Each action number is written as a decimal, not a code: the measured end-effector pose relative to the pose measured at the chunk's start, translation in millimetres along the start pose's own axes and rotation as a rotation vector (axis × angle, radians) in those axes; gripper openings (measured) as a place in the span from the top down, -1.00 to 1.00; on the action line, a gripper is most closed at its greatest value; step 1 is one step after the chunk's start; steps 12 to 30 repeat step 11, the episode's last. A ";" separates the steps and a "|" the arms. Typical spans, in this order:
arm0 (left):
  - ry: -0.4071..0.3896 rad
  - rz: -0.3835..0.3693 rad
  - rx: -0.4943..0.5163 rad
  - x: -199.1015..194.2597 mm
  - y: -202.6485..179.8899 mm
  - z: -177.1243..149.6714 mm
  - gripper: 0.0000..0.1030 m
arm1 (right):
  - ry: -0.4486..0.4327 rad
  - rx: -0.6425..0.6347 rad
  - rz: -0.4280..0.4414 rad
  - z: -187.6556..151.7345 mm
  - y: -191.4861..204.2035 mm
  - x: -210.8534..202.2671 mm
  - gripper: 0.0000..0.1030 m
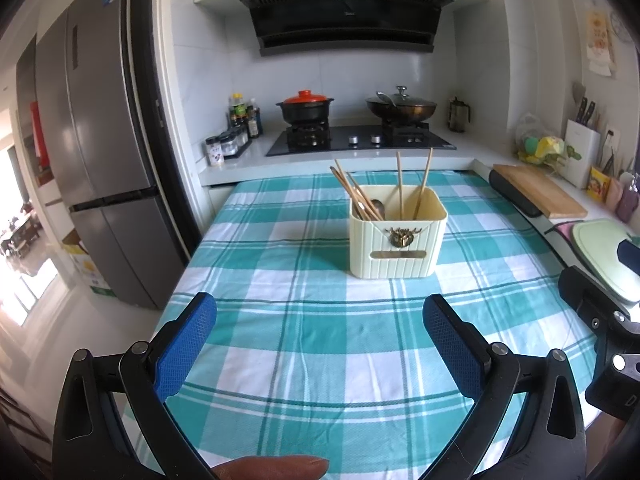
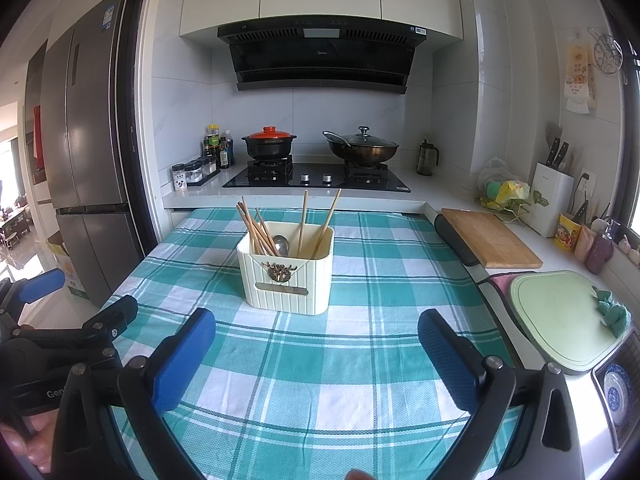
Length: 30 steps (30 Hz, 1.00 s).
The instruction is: Organize utensils
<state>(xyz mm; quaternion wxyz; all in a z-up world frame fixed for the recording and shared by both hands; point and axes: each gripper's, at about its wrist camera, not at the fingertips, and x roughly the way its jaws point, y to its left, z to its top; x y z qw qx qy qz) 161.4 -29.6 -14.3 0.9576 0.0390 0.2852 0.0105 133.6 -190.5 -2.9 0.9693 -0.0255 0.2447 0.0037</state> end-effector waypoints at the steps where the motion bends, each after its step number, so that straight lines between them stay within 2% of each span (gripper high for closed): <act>1: 0.000 0.000 0.000 0.0 -0.1 0.0 -1.00 | 0.000 0.000 0.000 0.0 -0.1 -0.1 -1.00; 6: -0.005 0.002 -0.004 -0.5 0.8 -0.1 -1.00 | -0.001 -0.002 -0.005 -0.3 -0.9 -1.1 -1.00; 10: -0.033 0.032 -0.001 -3.2 -2.4 1.0 -1.00 | 0.001 0.000 -0.007 -0.7 -3.6 -0.9 -1.00; 30: -0.034 0.034 0.003 -3.7 -2.5 0.2 -0.99 | 0.002 0.001 -0.008 -0.7 -4.3 -0.9 -1.00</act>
